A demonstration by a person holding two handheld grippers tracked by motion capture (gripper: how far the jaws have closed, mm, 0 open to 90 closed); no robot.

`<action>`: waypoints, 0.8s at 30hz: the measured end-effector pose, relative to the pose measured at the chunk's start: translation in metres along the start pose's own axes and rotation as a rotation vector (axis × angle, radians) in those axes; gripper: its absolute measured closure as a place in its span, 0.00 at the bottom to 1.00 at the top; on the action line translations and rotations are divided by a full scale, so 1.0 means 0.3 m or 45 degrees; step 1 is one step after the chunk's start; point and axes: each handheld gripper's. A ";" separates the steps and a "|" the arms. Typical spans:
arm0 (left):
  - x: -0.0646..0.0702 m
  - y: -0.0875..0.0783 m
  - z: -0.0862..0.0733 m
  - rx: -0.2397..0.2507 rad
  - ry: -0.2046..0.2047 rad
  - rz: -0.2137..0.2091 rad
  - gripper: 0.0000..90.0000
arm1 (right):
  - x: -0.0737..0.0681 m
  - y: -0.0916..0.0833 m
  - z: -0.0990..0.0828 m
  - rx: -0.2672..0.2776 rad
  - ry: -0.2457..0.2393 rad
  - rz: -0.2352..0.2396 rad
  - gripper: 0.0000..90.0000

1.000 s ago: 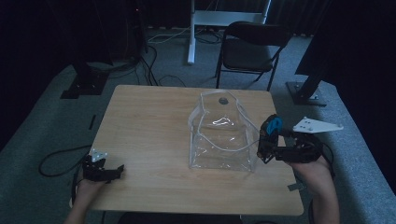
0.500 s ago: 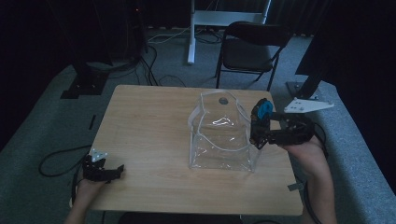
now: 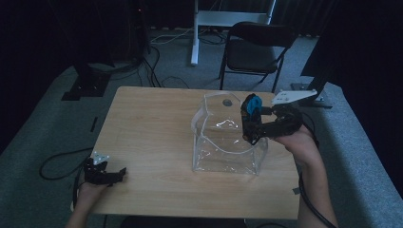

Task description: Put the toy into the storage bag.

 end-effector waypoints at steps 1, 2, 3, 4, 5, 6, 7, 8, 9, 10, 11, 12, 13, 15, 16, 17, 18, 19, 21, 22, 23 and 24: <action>0.000 0.000 0.000 0.000 0.000 0.000 0.01 | -0.001 0.010 0.003 -0.007 -0.006 0.001 0.29; 0.000 0.000 0.000 0.000 0.000 0.000 0.01 | -0.003 0.020 0.005 -0.016 -0.009 0.010 0.29; 0.000 0.000 0.000 0.000 0.000 0.000 0.01 | -0.003 0.031 0.007 -0.023 -0.014 0.019 0.29; 0.000 0.000 0.000 0.000 0.000 0.000 0.01 | -0.005 0.041 0.008 -0.030 -0.013 0.027 0.29; 0.000 0.000 0.000 0.000 0.000 0.000 0.01 | -0.007 0.051 0.008 -0.041 -0.021 0.031 0.29; 0.000 0.000 0.000 0.000 0.000 0.000 0.01 | -0.010 0.064 0.007 -0.054 -0.027 0.036 0.29; 0.000 0.000 0.000 0.000 0.000 0.000 0.01 | -0.011 0.071 0.006 -0.061 -0.033 0.039 0.29; 0.000 0.000 0.000 0.002 -0.001 0.000 0.01 | -0.014 0.084 0.004 -0.076 -0.039 0.044 0.29; 0.000 0.000 0.000 0.002 -0.001 0.000 0.01 | -0.016 0.091 0.002 -0.086 -0.046 0.046 0.29; 0.000 0.001 0.000 0.002 -0.001 0.000 0.01 | -0.019 0.101 0.000 -0.095 -0.051 0.052 0.29; 0.000 0.001 0.000 0.002 -0.001 0.000 0.01 | -0.021 0.111 -0.002 -0.106 -0.053 0.057 0.29; 0.000 0.001 0.000 0.002 -0.002 0.000 0.01 | -0.023 0.120 -0.004 -0.117 -0.056 0.058 0.29; 0.000 0.001 0.000 0.002 -0.002 0.000 0.01 | -0.025 0.129 -0.007 -0.129 -0.059 0.060 0.29; 0.000 0.001 0.000 0.002 -0.002 0.000 0.01 | -0.027 0.146 -0.013 -0.148 -0.062 0.067 0.29; 0.000 0.001 0.000 0.002 -0.002 0.000 0.01 | -0.030 0.154 -0.015 -0.159 -0.069 0.062 0.29; 0.000 0.001 0.000 0.002 -0.002 0.000 0.01 | -0.031 0.162 -0.018 -0.170 -0.072 0.066 0.29; 0.000 0.001 0.000 0.002 -0.002 0.000 0.01 | -0.032 0.169 -0.022 -0.174 -0.075 0.074 0.29; 0.000 0.001 0.000 0.002 -0.002 0.000 0.01 | -0.035 0.175 -0.025 -0.183 -0.072 0.078 0.29; 0.000 0.001 0.000 0.002 -0.002 0.000 0.01 | -0.040 0.191 -0.031 -0.200 -0.087 0.084 0.29; 0.000 0.001 0.000 0.002 -0.002 0.000 0.01 | -0.042 0.196 -0.032 -0.204 -0.089 0.082 0.29; 0.000 0.001 0.000 0.002 -0.002 0.000 0.01 | -0.045 0.204 -0.034 -0.217 -0.099 0.085 0.29; 0.000 0.001 0.000 0.002 -0.002 0.000 0.01 | -0.047 0.209 -0.035 -0.223 -0.101 0.087 0.29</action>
Point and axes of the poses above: each handheld gripper's, and its own axes: y roughly forward along the jaws, z roughly out of its top, x roughly to its right, and after that the axes turned 11 degrees about -z, right-handed
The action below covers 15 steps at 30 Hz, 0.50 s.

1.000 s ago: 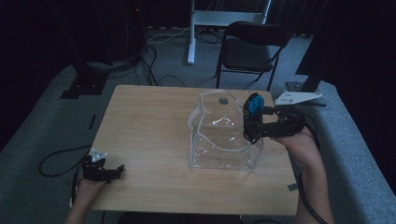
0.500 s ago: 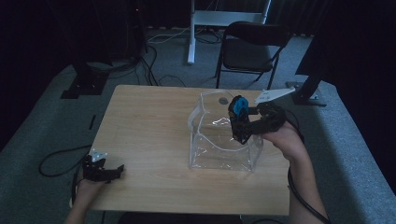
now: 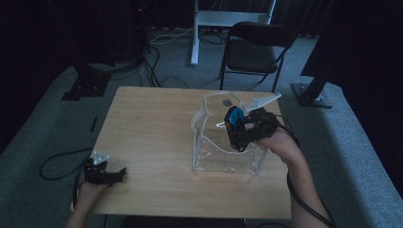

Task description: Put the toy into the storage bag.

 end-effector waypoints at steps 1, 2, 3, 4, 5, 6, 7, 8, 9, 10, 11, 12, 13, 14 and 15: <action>0.000 0.000 0.000 0.000 0.000 0.000 0.01 | -0.002 0.006 0.000 -0.007 -0.005 0.001 0.29; 0.000 0.000 0.000 0.000 0.000 0.000 0.01 | -0.003 0.012 0.001 -0.012 -0.013 0.004 0.29; 0.000 0.000 0.000 0.000 0.000 0.000 0.01 | -0.005 0.019 0.002 -0.023 -0.012 0.009 0.29; 0.000 0.000 0.000 0.000 0.000 0.000 0.01 | -0.006 0.022 0.002 -0.030 -0.020 0.010 0.29; 0.000 0.000 0.000 0.000 0.000 0.000 0.01 | -0.010 0.029 0.003 -0.042 -0.030 0.011 0.29; 0.000 0.000 0.000 0.000 0.000 0.000 0.01 | -0.014 0.035 0.005 -0.061 -0.042 0.007 0.29; 0.000 0.000 0.000 0.000 0.000 0.000 0.01 | -0.019 0.042 0.006 -0.081 -0.057 0.009 0.29; 0.000 0.000 0.000 0.000 0.000 0.000 0.01 | -0.024 0.050 0.006 -0.100 -0.070 0.011 0.29; 0.000 0.000 0.000 0.000 0.000 0.000 0.01 | -0.028 0.056 0.007 -0.116 -0.081 0.008 0.29; 0.000 0.000 0.000 0.000 0.000 0.000 0.01 | -0.031 0.062 0.008 -0.132 -0.092 0.008 0.29; 0.000 0.000 0.000 0.000 0.001 0.000 0.01 | -0.034 0.067 0.009 -0.144 -0.101 0.005 0.29; 0.000 0.000 0.000 0.000 0.001 0.000 0.01 | -0.036 0.071 0.009 -0.152 -0.111 0.004 0.29; 0.000 0.000 0.000 0.000 0.000 0.000 0.01 | -0.038 0.074 0.010 -0.161 -0.121 0.002 0.29; 0.000 0.000 0.000 0.000 0.001 0.000 0.01 | -0.041 0.078 0.010 -0.169 -0.127 0.003 0.29; 0.000 0.000 0.000 -0.001 0.002 0.000 0.01 | -0.042 0.081 0.010 -0.173 -0.131 0.006 0.29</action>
Point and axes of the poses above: each handheld gripper's, and its own axes: y roughly forward along the jaws, z roughly out of its top, x roughly to its right, and after that the axes turned 11 degrees about -z, right-handed
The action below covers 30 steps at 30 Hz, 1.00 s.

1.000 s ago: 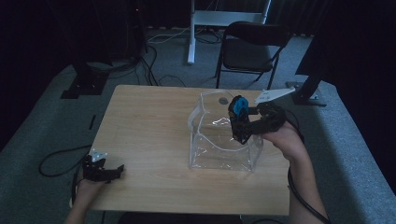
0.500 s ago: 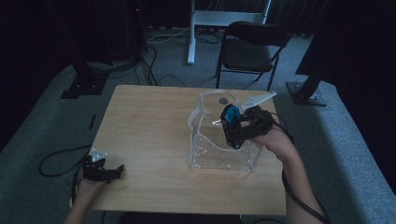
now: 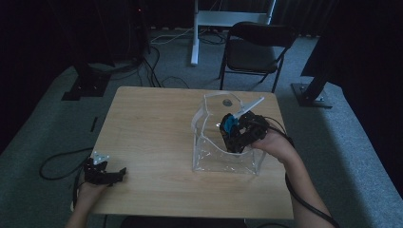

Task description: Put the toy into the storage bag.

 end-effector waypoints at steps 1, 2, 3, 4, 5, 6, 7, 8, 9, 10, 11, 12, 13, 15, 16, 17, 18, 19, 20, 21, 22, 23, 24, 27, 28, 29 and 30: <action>0.000 0.000 0.000 0.001 -0.002 0.000 0.01 | -0.003 0.004 0.002 -0.014 -0.012 -0.002 0.29; 0.000 0.000 0.000 0.001 -0.001 0.000 0.01 | -0.006 0.008 0.003 -0.023 -0.020 -0.006 0.29; 0.000 0.000 0.000 0.001 -0.001 0.000 0.01 | -0.009 0.013 0.005 -0.035 -0.032 -0.008 0.29; 0.000 0.000 0.000 0.001 -0.001 0.000 0.01 | -0.011 0.017 0.006 -0.040 -0.043 -0.007 0.29; 0.000 0.000 0.000 0.001 -0.001 0.000 0.01 | -0.013 0.021 0.008 -0.055 -0.051 -0.006 0.29; 0.000 0.000 0.000 0.001 -0.001 0.000 0.01 | -0.016 0.025 0.011 -0.067 -0.061 -0.016 0.29; 0.000 0.000 0.000 0.001 -0.001 0.000 0.01 | -0.018 0.028 0.013 -0.077 -0.067 -0.018 0.29; 0.000 0.000 0.000 0.001 -0.002 0.000 0.01 | -0.019 0.031 0.015 -0.085 -0.074 -0.017 0.29; 0.000 0.000 0.000 0.001 -0.001 0.000 0.01 | -0.021 0.034 0.018 -0.096 -0.083 -0.022 0.29; 0.000 0.000 0.000 0.001 -0.001 0.000 0.01 | -0.023 0.035 0.020 -0.102 -0.087 -0.024 0.29; 0.000 0.000 0.000 0.001 -0.001 0.000 0.01 | -0.026 0.038 0.023 -0.114 -0.103 -0.026 0.29; 0.000 0.000 0.000 0.001 -0.002 0.000 0.01 | -0.028 0.040 0.025 -0.124 -0.111 -0.031 0.29; 0.000 0.000 0.000 0.001 -0.001 0.000 0.01 | -0.032 0.043 0.028 -0.137 -0.118 -0.037 0.29; 0.000 0.000 0.000 0.001 -0.001 0.000 0.01 | -0.037 0.053 0.034 -0.162 -0.136 -0.046 0.29; 0.000 0.000 0.000 0.001 -0.001 0.000 0.01 | -0.038 0.057 0.036 -0.166 -0.144 -0.048 0.29; 0.000 0.000 0.000 0.001 -0.001 0.000 0.01 | -0.040 0.061 0.038 -0.178 -0.151 -0.054 0.29; 0.000 0.000 0.000 0.002 -0.001 0.000 0.01 | -0.041 0.066 0.039 -0.188 -0.152 -0.060 0.29; 0.000 0.000 0.000 0.002 -0.001 0.000 0.01 | -0.042 0.069 0.040 -0.193 -0.156 -0.060 0.29; 0.000 0.000 0.000 0.002 -0.001 0.000 0.01 | -0.042 0.072 0.041 -0.197 -0.157 -0.062 0.29; 0.000 0.000 0.000 0.002 -0.002 0.000 0.01 | -0.041 0.075 0.042 -0.201 -0.154 -0.061 0.29; 0.000 0.000 0.000 0.002 -0.002 0.000 0.01 | -0.041 0.075 0.042 -0.201 -0.154 -0.061 0.29; 0.000 0.000 0.000 0.002 -0.001 0.000 0.01 | -0.042 0.079 0.043 -0.208 -0.165 -0.064 0.29; 0.000 0.000 0.000 0.002 -0.002 0.000 0.01 | -0.045 0.088 0.044 -0.224 -0.174 -0.061 0.29; 0.000 0.000 0.000 0.002 -0.001 0.000 0.01 | -0.050 0.098 0.046 -0.242 -0.190 -0.059 0.29; 0.000 0.000 0.000 0.002 -0.002 0.000 0.01 | -0.050 0.101 0.047 -0.247 -0.197 -0.060 0.29; 0.000 0.000 0.000 0.002 -0.001 0.000 0.01 | -0.050 0.104 0.048 -0.253 -0.190 -0.060 0.29; 0.000 0.000 0.000 0.002 -0.002 0.000 0.01 | -0.048 0.108 0.049 -0.257 -0.194 -0.061 0.29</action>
Point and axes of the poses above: each handheld gripper's, and its own axes: y roughly forward along the jaws, z roughly out of its top, x roughly to its right, and after that the axes turned 11 degrees about -z, right-handed
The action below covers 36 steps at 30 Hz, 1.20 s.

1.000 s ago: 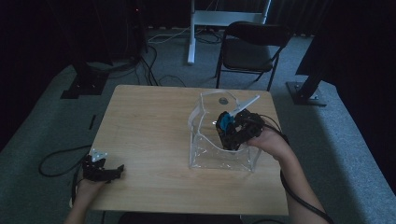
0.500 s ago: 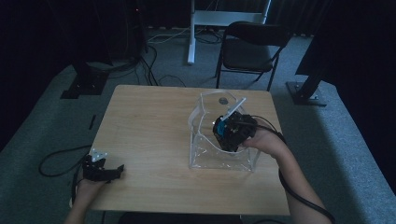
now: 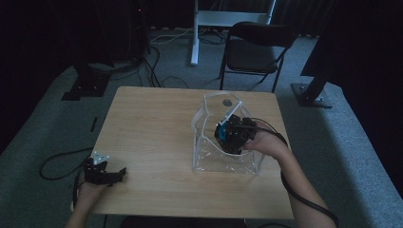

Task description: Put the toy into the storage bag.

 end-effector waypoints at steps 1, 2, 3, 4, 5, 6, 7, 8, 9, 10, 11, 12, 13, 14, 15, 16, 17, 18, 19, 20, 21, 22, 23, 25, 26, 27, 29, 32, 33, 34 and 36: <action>0.000 0.000 0.000 0.000 0.000 0.000 0.01 | 0.001 0.004 0.002 -0.006 0.001 -0.003 0.29; 0.000 0.000 0.000 0.000 0.000 0.000 0.01 | 0.000 0.007 0.003 -0.016 0.003 -0.005 0.29; 0.000 0.000 0.000 0.000 0.000 0.000 0.01 | -0.001 0.012 0.005 -0.024 -0.009 -0.012 0.29; 0.000 0.000 0.000 0.000 0.000 0.000 0.01 | -0.004 0.016 0.007 -0.039 -0.013 -0.023 0.29; 0.000 0.000 0.000 0.000 0.000 0.000 0.01 | -0.005 0.022 0.009 -0.047 -0.024 -0.028 0.29; 0.000 0.000 0.000 0.000 0.000 0.000 0.01 | -0.007 0.027 0.010 -0.060 -0.034 -0.031 0.29; 0.000 0.000 0.000 0.000 0.000 0.000 0.01 | -0.009 0.032 0.012 -0.069 -0.034 -0.032 0.29; 0.000 0.000 0.000 0.000 0.000 0.000 0.01 | -0.009 0.036 0.015 -0.081 -0.041 -0.035 0.29; 0.000 0.000 0.000 0.000 0.000 0.000 0.01 | -0.010 0.039 0.018 -0.093 -0.049 -0.039 0.29; 0.000 0.000 0.000 0.000 0.000 0.000 0.01 | -0.011 0.042 0.020 -0.104 -0.049 -0.041 0.29; 0.000 0.000 0.000 0.000 0.000 0.000 0.01 | -0.011 0.044 0.022 -0.111 -0.052 -0.046 0.29; 0.000 0.000 0.000 0.000 0.000 0.000 0.01 | -0.012 0.046 0.023 -0.118 -0.052 -0.044 0.29; 0.000 0.000 0.000 0.000 0.000 0.000 0.01 | -0.012 0.048 0.023 -0.121 -0.049 -0.043 0.29; 0.000 0.000 0.000 0.000 0.000 0.000 0.01 | -0.013 0.049 0.023 -0.127 -0.052 -0.045 0.29; 0.000 0.000 0.000 0.000 0.000 0.000 0.01 | -0.015 0.051 0.023 -0.130 -0.054 -0.045 0.29; 0.000 0.000 0.000 0.000 0.000 0.000 0.01 | -0.016 0.054 0.023 -0.133 -0.052 -0.042 0.29; 0.000 0.000 0.000 0.000 0.001 0.001 0.01 | -0.017 0.056 0.024 -0.137 -0.055 -0.042 0.29; 0.000 0.000 0.000 0.000 0.001 0.001 0.01 | -0.019 0.059 0.025 -0.146 -0.053 -0.043 0.29; 0.000 0.000 0.000 0.000 0.000 0.000 0.01 | -0.020 0.062 0.027 -0.151 -0.050 -0.045 0.29; 0.000 0.000 0.000 0.000 -0.001 0.000 0.01 | -0.020 0.066 0.029 -0.158 -0.054 -0.045 0.29; 0.000 0.000 0.000 0.000 -0.001 0.000 0.01 | -0.021 0.068 0.031 -0.163 -0.050 -0.047 0.29; 0.000 0.000 0.000 0.000 -0.002 0.000 0.01 | -0.022 0.071 0.033 -0.168 -0.056 -0.045 0.29; 0.000 0.000 0.000 0.000 -0.001 0.000 0.01 | -0.023 0.072 0.034 -0.174 -0.060 -0.043 0.29; 0.000 0.000 0.000 0.001 -0.002 0.000 0.01 | -0.025 0.076 0.037 -0.182 -0.068 -0.046 0.29; 0.000 0.000 0.000 0.001 -0.002 0.000 0.01 | -0.024 0.079 0.038 -0.188 -0.069 -0.046 0.29; 0.000 0.000 0.000 0.001 -0.002 0.000 0.01 | -0.024 0.081 0.040 -0.197 -0.068 -0.046 0.29; 0.000 0.000 0.000 0.000 -0.001 0.000 0.01 | -0.023 0.082 0.042 -0.204 -0.070 -0.044 0.29; 0.000 0.000 0.000 0.000 0.000 0.000 0.01 | -0.014 0.070 0.047 -0.235 -0.089 -0.055 0.29; 0.000 0.000 0.000 0.000 0.000 0.000 0.01 | -0.009 0.063 0.049 -0.236 -0.095 -0.058 0.29; 0.000 0.000 0.000 0.000 0.000 0.000 0.01 | -0.009 0.063 0.049 -0.236 -0.095 -0.058 0.29; 0.000 0.000 0.000 0.000 0.000 0.000 0.01 | 0.008 0.053 0.057 -0.243 -0.102 -0.062 0.29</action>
Point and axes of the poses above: each handheld gripper's, and its own axes: y roughly forward along the jaws, z roughly out of its top, x roughly to its right, and after that the axes turned 11 degrees about -z, right-handed
